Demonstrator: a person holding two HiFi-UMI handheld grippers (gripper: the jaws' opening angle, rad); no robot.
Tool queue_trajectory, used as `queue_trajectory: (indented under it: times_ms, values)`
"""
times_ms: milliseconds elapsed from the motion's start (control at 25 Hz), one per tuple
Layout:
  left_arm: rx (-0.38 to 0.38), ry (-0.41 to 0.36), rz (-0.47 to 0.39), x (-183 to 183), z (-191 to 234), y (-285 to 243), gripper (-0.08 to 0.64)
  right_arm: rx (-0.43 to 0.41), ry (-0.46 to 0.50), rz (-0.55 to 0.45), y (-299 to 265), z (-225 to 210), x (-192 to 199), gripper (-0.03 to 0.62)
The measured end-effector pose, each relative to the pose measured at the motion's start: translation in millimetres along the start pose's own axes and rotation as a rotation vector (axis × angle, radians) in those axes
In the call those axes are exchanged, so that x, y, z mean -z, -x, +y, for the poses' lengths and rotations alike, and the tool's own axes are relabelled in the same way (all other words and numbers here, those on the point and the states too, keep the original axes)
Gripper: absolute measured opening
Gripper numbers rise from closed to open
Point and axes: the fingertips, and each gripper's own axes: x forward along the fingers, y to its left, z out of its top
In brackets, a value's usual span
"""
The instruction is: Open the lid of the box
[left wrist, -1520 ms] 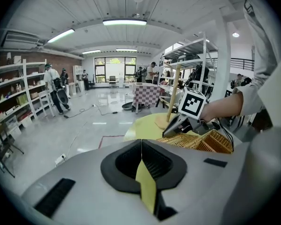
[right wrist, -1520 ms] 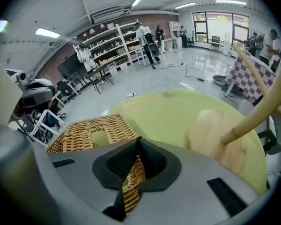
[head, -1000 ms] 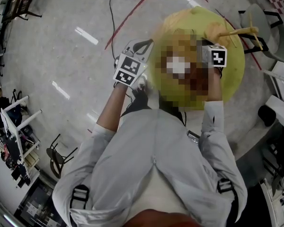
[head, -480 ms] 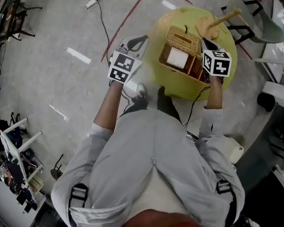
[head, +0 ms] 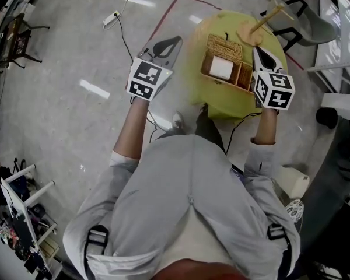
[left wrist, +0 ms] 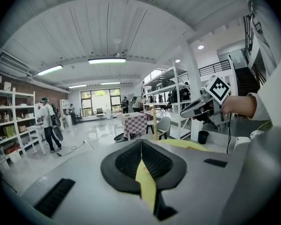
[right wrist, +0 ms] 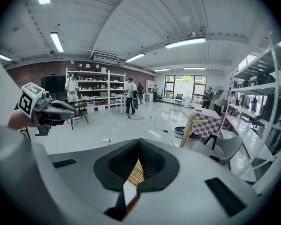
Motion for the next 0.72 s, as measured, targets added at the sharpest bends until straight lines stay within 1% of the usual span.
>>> queue_trajectory:
  times_ms: [200,480,720]
  values:
    - [0.022,-0.049,-0.065,-29,-2,24,0.029,0.037,0.023,-0.079,38,21,-24,0.023]
    - [0.040,-0.107,-0.140,-68,-16,50,0.029,0.045,0.060,-0.155,81,47,-53,0.023]
    - [0.055,-0.139,-0.169,-82,-27,61,0.029,0.041,0.096,-0.192,99,64,-69,0.023]
